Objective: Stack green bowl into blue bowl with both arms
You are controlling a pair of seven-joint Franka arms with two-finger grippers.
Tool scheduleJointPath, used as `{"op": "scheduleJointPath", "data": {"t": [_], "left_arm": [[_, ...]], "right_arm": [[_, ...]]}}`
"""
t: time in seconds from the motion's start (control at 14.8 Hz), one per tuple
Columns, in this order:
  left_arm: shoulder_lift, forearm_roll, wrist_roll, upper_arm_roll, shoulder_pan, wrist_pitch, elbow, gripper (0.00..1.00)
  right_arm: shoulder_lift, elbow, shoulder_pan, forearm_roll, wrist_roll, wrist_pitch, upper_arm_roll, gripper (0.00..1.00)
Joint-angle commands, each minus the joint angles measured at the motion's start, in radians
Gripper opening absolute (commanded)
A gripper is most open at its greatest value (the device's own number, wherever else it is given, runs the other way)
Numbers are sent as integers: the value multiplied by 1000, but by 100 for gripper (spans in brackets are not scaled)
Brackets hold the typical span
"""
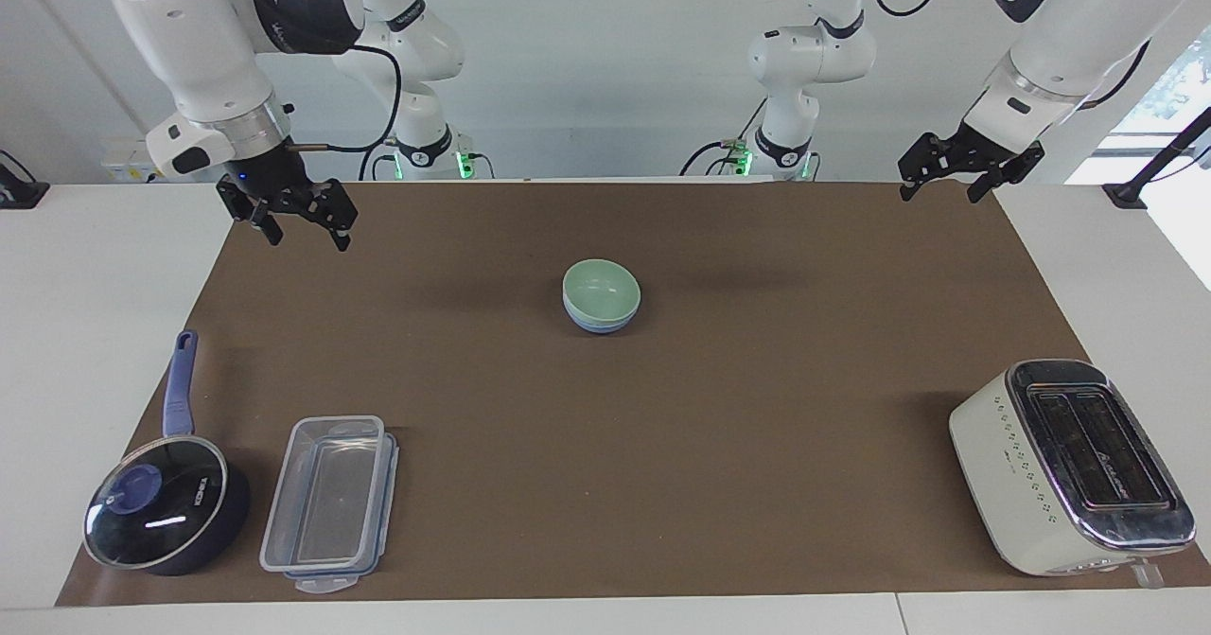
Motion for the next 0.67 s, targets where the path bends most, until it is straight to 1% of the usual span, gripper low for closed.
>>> {"op": "scheduleJointPath", "data": {"t": [0.0,0.2,0.4,0.61], "left_arm": [[-27,8,12,3,0,2,-24,100],[-25,8,12,3,0,2,-24,100],[-27,8,12,3,0,2,-24,100],[-25,8,12,3,0,2,-24,100]], "right_arm": [[53,117,-17,-20,-3,-89,9,100],[38,108,-11,-19,0,-97,9,100],[24,117,-11,-17,-6,-170,11,100],[23,121,-12,-20,-26,-196,8,100]]}}
